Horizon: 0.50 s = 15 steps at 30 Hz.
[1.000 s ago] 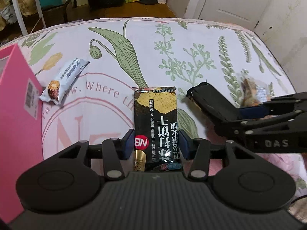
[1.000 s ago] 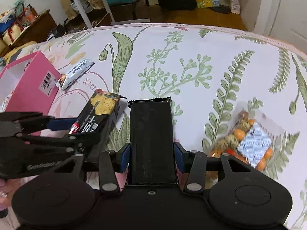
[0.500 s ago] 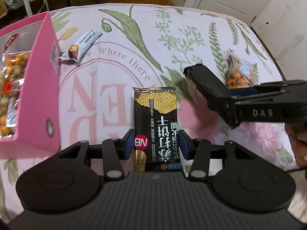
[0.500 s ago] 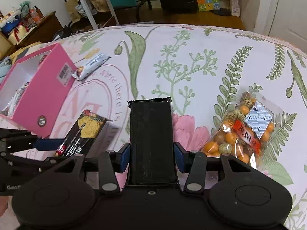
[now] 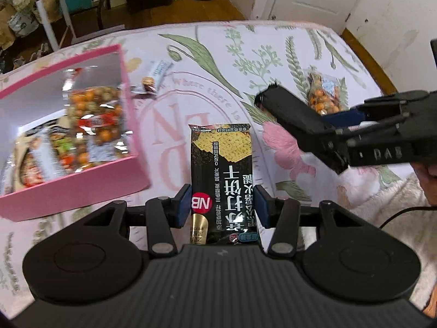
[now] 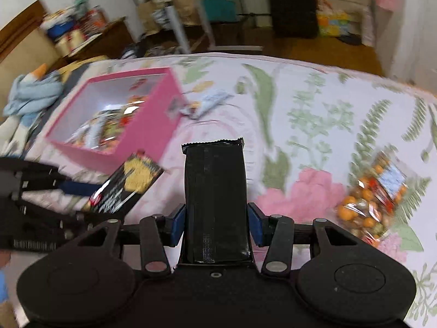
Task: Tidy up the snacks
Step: 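Carry the NB pack with the left tool and black bar with the right tool over the pink box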
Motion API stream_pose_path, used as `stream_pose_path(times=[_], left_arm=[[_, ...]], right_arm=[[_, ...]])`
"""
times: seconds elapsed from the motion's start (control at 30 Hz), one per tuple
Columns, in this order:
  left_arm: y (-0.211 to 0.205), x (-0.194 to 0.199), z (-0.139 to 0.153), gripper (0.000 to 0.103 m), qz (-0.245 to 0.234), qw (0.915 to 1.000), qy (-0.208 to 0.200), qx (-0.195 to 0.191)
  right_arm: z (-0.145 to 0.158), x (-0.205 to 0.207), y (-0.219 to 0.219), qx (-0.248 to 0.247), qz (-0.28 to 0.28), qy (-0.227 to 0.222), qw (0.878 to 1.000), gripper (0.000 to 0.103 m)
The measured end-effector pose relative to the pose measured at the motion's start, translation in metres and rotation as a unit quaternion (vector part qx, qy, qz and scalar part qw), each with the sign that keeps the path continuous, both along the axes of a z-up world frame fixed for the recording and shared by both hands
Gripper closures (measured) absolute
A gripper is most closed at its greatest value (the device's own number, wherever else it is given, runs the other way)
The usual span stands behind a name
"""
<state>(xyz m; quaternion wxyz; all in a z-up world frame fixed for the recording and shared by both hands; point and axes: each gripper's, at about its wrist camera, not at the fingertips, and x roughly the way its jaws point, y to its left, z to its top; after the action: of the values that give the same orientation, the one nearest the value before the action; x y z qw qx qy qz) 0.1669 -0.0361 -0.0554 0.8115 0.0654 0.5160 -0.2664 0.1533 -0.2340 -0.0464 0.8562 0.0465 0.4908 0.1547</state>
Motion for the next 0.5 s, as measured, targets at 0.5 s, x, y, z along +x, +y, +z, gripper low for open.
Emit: stream_pose_path(times=[0.5], left_arm=[[0.142,0.022,0.057,0.056,0.173,0.9804,-0.079,-0.052]], right_arm=[[0.039,0.044,0.116,0.061,0.095,-0.06,0.992,0.05]])
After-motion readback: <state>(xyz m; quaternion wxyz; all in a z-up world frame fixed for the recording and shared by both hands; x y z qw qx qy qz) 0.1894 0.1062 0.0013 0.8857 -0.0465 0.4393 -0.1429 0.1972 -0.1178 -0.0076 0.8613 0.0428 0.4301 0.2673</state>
